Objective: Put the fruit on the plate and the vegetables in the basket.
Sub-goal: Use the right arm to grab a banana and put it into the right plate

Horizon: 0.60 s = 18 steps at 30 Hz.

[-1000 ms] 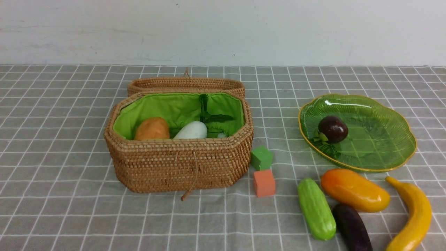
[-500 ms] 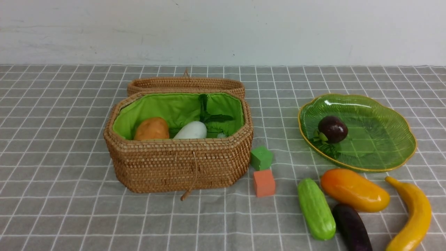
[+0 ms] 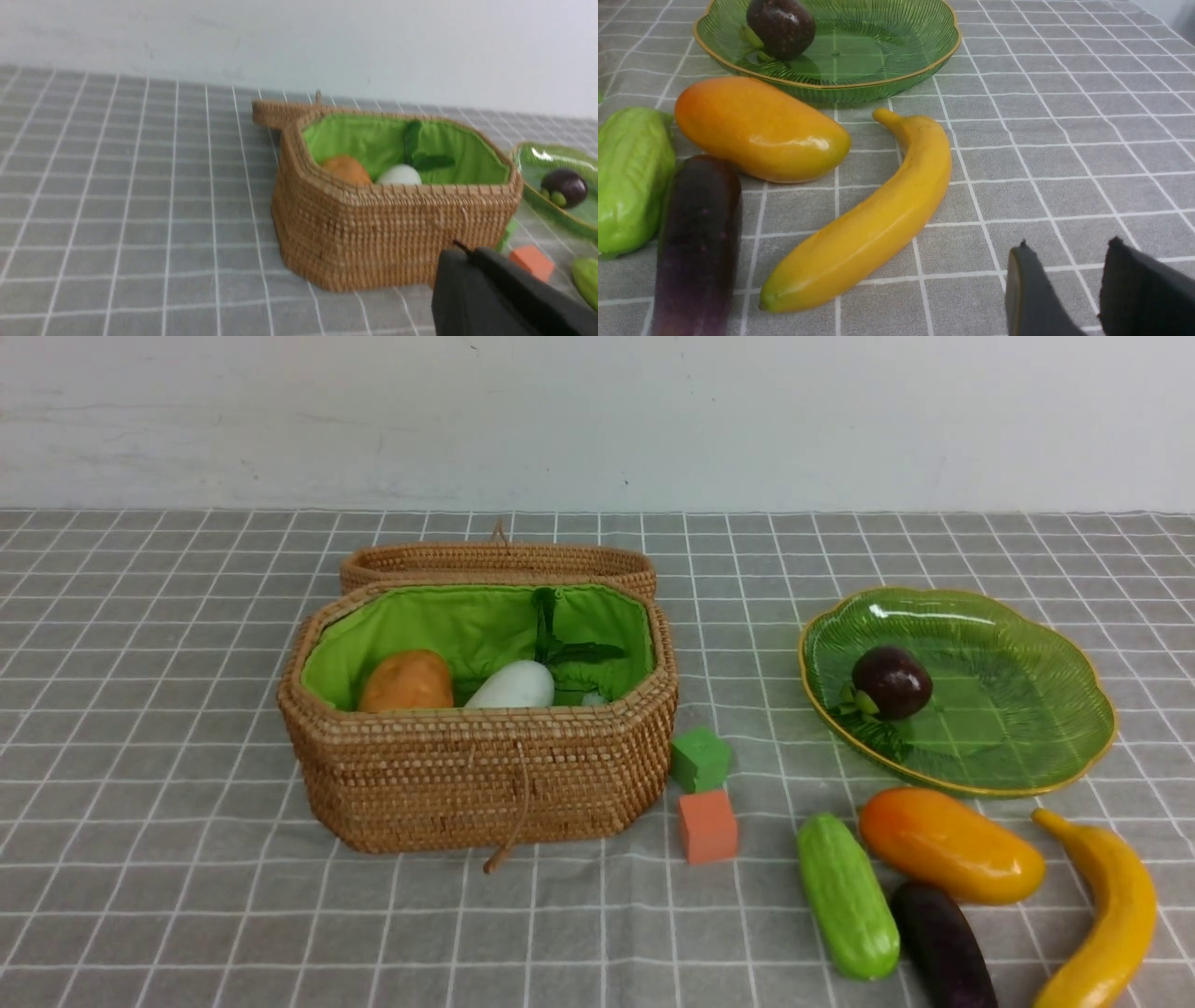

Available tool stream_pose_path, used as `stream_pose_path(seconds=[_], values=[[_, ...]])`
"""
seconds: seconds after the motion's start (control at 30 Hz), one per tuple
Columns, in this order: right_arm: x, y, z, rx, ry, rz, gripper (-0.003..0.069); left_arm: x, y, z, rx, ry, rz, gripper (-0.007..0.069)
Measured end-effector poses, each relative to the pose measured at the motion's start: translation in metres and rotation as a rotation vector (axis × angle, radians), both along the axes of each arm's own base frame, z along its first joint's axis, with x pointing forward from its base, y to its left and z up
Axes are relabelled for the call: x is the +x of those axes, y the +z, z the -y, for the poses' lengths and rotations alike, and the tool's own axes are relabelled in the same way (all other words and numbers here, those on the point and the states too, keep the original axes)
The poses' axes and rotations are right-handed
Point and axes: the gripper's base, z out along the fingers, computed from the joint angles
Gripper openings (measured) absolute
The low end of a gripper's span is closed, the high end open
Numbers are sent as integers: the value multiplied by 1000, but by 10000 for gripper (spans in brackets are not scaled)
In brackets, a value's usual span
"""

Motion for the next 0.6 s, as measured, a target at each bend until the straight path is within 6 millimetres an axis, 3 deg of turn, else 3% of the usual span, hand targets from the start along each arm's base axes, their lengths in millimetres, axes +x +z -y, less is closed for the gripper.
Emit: stream_pose_path(seconds=[0.1, 0.4, 0.47, 0.6], values=[[0, 0, 0, 0, 0, 0, 240, -2, -16, -1, 26, 49, 43, -13], [0, 0, 0, 0, 0, 0, 240, 14, -114, 0, 136, 146, -208, -8], [0, 0, 0, 0, 0, 0, 240, 14, -124, 0, 141, 143, -247, -8], [0, 0, 0, 0, 0, 0, 240, 15, -124, 1, 135, 140, -223, -7]])
